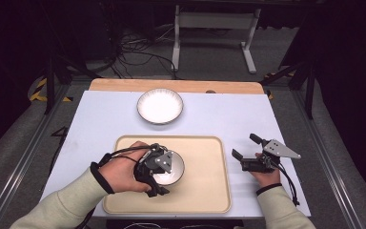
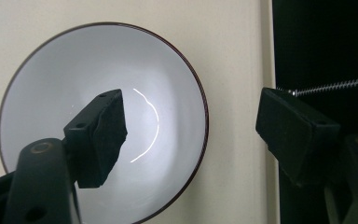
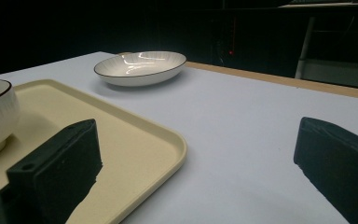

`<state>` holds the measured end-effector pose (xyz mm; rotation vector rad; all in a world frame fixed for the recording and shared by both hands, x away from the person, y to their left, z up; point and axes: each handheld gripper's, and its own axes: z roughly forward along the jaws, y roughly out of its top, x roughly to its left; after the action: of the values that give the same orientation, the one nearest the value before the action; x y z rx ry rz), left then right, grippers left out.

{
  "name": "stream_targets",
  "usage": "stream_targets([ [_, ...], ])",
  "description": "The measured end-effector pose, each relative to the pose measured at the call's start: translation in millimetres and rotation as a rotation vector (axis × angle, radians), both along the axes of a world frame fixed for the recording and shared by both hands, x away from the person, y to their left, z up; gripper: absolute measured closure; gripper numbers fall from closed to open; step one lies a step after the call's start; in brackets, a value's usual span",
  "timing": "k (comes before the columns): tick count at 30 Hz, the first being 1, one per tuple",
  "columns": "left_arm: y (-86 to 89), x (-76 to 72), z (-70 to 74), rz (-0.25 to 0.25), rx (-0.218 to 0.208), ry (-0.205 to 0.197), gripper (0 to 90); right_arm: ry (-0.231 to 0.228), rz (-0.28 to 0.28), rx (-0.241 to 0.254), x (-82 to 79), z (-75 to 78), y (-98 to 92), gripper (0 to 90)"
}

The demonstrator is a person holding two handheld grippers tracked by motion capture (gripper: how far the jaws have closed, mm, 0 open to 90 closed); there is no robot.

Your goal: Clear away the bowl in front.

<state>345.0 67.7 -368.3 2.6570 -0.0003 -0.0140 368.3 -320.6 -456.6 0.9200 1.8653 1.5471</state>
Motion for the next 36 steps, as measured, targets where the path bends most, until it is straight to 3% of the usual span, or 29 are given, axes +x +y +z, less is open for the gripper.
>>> stream_targets([
  [7,12.7,4.4,0.7,0.066,-0.131,0.027,23.5,0.002,0.000,0.003,0.0,0.0,-0.2,0.9],
  [23,36.1,5.8,0.0,0.129,-0.361,-0.014,20.8,0.001,-0.001,0.003,0.0,0.0,-0.2,0.8],
  [29,52.5,5.0,-3.9,0.162,-0.407,-0.045,21.0,0.001,-0.001,0.002,0.0,0.0,-0.2,0.8],
  [36,74.4,6.4,-10.6,0.243,-0.485,-0.061,20.9,0.000,-0.001,0.000,0.1,0.0,-0.1,0.8],
])
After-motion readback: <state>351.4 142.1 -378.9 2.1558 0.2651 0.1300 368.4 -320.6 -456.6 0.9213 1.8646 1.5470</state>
